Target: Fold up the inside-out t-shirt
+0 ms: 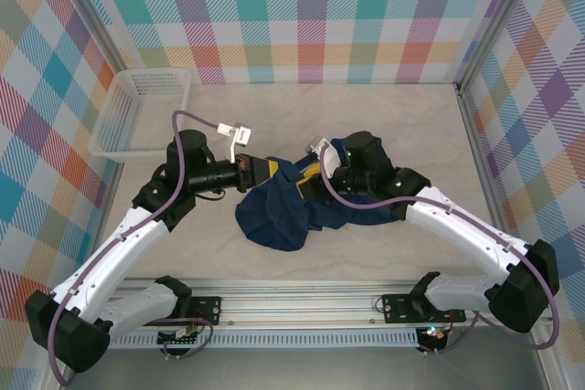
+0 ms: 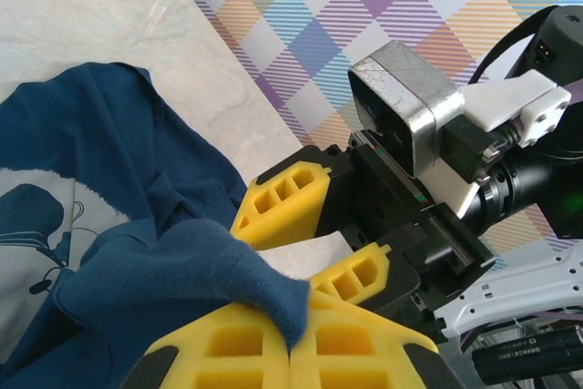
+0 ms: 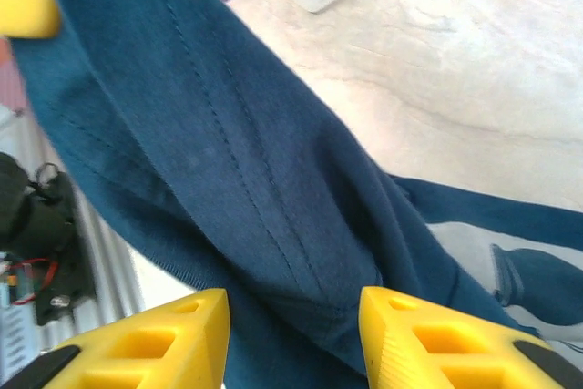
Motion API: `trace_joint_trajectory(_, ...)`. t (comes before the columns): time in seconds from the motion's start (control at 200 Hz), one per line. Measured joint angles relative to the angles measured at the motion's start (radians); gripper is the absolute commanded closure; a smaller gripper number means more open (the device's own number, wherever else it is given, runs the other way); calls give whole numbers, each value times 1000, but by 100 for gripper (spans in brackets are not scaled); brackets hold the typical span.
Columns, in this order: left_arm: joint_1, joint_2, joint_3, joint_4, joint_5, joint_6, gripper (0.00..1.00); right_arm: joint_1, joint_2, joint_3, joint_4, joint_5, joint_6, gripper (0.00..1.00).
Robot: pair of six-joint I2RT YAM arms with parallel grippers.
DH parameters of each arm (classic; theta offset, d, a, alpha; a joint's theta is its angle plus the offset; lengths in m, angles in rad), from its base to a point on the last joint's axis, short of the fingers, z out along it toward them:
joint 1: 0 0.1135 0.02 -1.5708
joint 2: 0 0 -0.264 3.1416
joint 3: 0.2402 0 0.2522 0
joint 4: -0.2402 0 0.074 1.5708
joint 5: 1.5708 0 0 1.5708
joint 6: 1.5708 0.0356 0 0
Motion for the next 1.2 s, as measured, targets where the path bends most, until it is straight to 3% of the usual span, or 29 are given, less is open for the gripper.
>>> trace_joint_trajectory(0.205, 0, 0, 0, 0, 3, 0, 100, -49, 3, 0, 38, -127, 40, 57)
trace_joint_trajectory(0.52, 0, -1, 0, 0, 3, 0, 100, -54, 73, 0, 47, -142, 62, 51)
trace_joint_trajectory(0.69, 0, -3, 0, -13, -2, 5, 100, -47, 102, 1, 67, -126, 78, 85)
trace_joint_trajectory(0.835, -1, -14, 4, -97, -112, 24, 100, -53, 77, 2, 58, -126, 101, 100)
trace_joint_trajectory(1.01, -1, 15, 13, -222, -351, 35, 86, -71, -23, -11, 111, -221, 197, 100)
trace_joint_trajectory(1.2, -1, 73, 15, -306, -482, 27, 62, -42, 7, -68, 306, -272, 395, 100)
